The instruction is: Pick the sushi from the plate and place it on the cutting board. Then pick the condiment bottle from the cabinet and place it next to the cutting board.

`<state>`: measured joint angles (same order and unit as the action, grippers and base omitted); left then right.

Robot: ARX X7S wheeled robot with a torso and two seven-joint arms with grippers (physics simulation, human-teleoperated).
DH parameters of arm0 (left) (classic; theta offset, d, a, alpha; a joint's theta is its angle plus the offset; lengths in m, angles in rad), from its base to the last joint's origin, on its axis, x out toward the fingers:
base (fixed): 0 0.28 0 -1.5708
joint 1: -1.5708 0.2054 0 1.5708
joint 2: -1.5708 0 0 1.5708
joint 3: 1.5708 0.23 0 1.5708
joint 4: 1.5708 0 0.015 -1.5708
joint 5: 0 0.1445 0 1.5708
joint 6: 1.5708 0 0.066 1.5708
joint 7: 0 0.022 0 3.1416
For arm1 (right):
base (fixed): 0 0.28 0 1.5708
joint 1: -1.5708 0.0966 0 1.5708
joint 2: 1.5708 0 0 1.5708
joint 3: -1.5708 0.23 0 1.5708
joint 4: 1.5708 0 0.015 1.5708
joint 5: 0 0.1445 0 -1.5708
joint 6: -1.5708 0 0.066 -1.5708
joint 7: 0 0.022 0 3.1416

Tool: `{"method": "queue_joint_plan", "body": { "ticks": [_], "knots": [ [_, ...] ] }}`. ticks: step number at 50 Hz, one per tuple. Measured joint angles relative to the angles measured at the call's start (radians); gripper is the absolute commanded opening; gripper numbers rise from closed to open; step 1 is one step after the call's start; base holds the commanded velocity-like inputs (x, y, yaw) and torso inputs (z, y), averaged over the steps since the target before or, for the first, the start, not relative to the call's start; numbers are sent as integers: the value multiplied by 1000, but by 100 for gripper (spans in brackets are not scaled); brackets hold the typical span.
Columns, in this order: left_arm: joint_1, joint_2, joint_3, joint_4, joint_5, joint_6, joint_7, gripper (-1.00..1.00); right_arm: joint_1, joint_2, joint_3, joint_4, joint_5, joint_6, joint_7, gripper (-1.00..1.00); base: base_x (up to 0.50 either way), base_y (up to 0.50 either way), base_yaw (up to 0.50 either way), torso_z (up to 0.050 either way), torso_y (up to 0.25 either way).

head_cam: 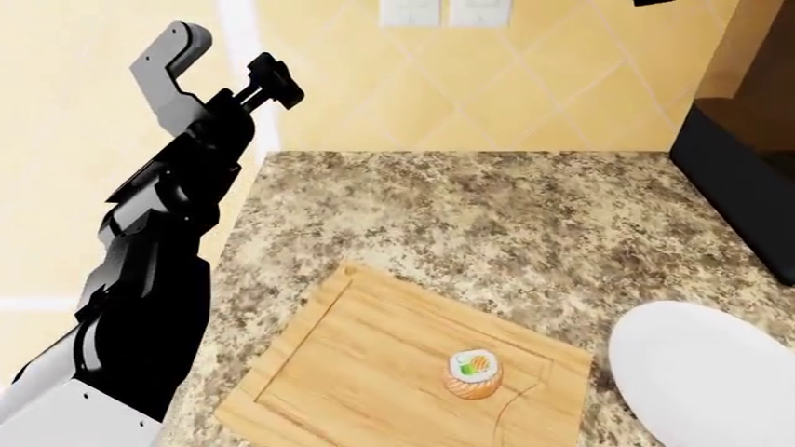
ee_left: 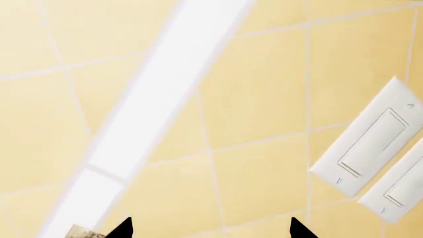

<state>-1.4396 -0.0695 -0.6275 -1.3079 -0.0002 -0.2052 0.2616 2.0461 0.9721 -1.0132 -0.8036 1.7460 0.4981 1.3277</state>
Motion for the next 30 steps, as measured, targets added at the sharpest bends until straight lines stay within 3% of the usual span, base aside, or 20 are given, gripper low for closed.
{"method": "queue_joint_plan", "body": {
  "ticks": [17,30],
  "knots": [
    [0,1,5,-1,-1,-1,2,100,10,-23,3,50,-1,22,-45,100,496,-3,0,0,0],
    [0,1,4,-1,-2,-4,2,100,-25,-4,39,16,-23,-42,-3,100,0,0,0,0,0]
  ]
}}
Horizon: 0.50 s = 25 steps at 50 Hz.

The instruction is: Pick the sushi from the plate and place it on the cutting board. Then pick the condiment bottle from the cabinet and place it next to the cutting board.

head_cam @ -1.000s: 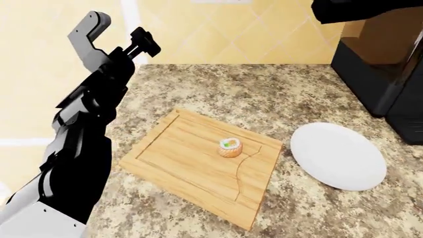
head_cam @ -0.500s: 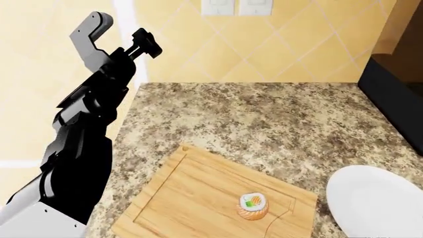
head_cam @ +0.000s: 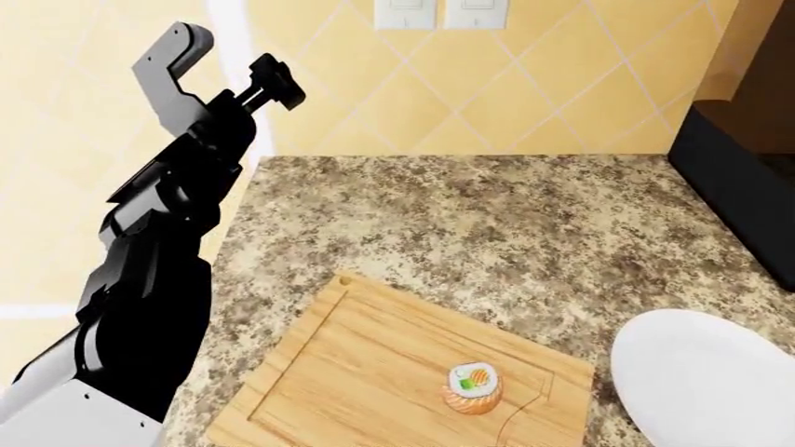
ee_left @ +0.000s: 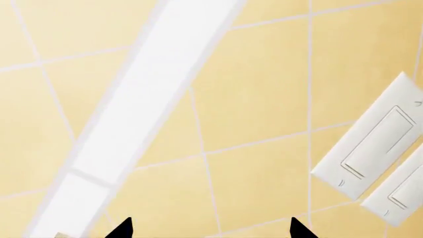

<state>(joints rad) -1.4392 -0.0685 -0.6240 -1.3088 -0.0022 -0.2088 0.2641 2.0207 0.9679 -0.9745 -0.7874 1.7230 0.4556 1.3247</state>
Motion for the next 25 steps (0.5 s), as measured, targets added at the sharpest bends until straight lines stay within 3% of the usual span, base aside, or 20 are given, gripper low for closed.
{"method": "queue_joint_plan", "body": {
  "ticks": [13,20,25],
  "knots": [
    [0,-1,-4,0,0,-5,-3,100,23,37,33,-118,-12,-44,150,100,0,0,0,0,0],
    [0,-2,-7,0,0,-9,-4,100,156,77,-71,-153,3,-105,198,100,0,0,0,0,0],
    [0,-2,-8,0,0,-11,-5,100,226,78,-66,-138,45,-80,217,100,0,0,0,0,0]
  ]
}}
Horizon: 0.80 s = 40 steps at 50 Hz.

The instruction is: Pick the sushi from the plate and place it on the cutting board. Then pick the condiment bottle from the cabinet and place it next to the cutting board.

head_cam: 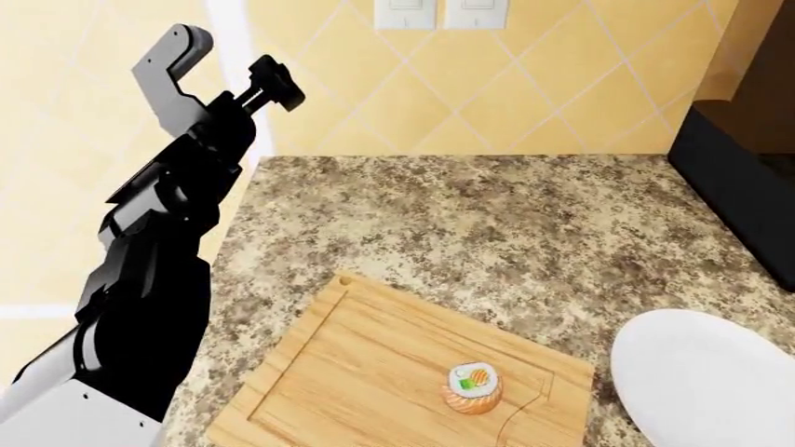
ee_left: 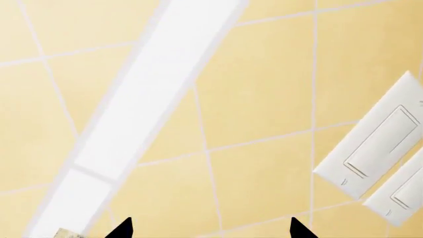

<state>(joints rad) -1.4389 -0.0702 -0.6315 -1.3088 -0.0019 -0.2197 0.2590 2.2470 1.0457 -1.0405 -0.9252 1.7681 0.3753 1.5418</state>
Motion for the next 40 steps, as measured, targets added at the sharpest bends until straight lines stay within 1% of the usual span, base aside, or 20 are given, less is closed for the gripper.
{"method": "queue_joint_plan", "body": {
  "ticks": [5,10,14,19,26,32,40],
  "knots": [
    [0,0,1,0,1,-1,-1,100,43,-45,62,56,48,86,11,100,0,0,0,0,0],
    [0,0,2,0,1,-4,-3,100,68,-131,148,149,83,213,12,100,0,0,0,0,0],
    [0,0,1,0,0,-7,-4,100,79,-205,212,243,68,306,-30,100,0,0,0,0,0],
    [0,0,1,0,0,-13,-3,100,87,-291,269,372,2,399,-121,100,0,0,0,0,0],
    [0,0,2,0,1,-19,-3,100,94,-387,317,556,-139,498,-273,100,0,0,0,0,0],
    [0,0,5,0,2,-22,-5,100,88,-436,340,683,-247,551,-378,100,0,0,0,0,0],
    [1,1,11,0,2,-24,-9,100,53,-482,337,845,-375,553,-506,100,0,0,0,0,0]
  ]
}}
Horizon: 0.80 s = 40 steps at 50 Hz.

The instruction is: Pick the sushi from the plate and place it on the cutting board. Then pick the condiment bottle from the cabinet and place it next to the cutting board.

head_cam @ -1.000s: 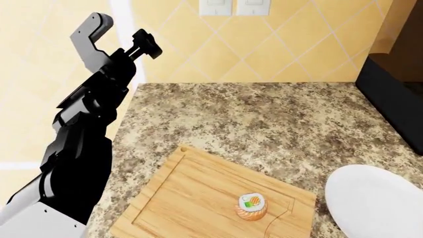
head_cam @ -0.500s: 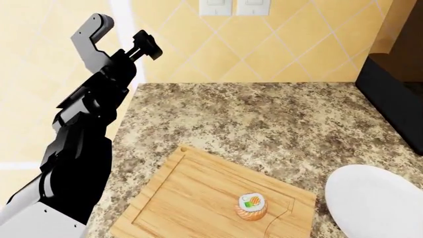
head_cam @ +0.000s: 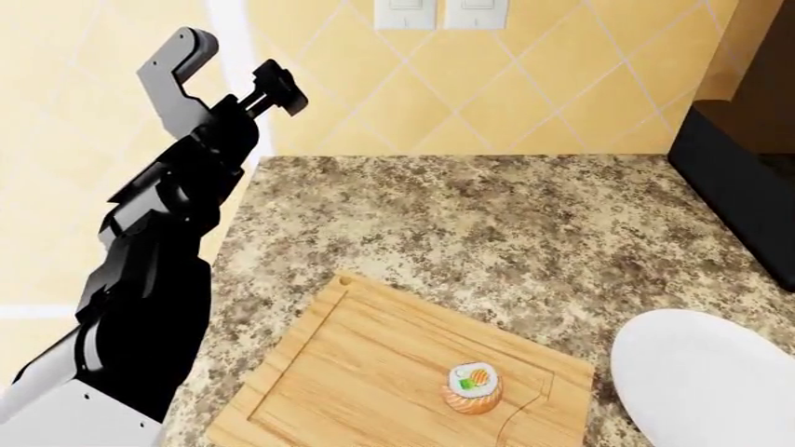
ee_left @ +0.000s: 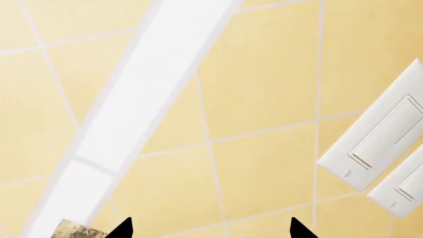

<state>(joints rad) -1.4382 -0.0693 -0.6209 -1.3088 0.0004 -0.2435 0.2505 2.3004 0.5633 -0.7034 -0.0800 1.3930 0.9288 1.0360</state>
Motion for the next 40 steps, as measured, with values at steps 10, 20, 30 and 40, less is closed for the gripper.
{"method": "queue_joint_plan", "body": {
  "ticks": [10,20,30,40],
  "knots": [
    [0,0,4,0,-1,-2,-1,100,-47,-54,-26,196,-114,-40,-148,100,0,0,0,0,0],
    [0,0,4,0,-3,-4,1,100,-89,-88,-45,313,-164,-75,-264,100,0,0,0,0,0],
    [-1,-1,-1,0,-4,-6,5,100,-126,-92,-62,359,-180,-71,-305,100,0,0,0,0,0],
    [-1,-1,-5,0,-3,-8,9,100,-158,-88,-76,384,-189,-47,-306,100,0,0,0,0,0]
  ]
}}
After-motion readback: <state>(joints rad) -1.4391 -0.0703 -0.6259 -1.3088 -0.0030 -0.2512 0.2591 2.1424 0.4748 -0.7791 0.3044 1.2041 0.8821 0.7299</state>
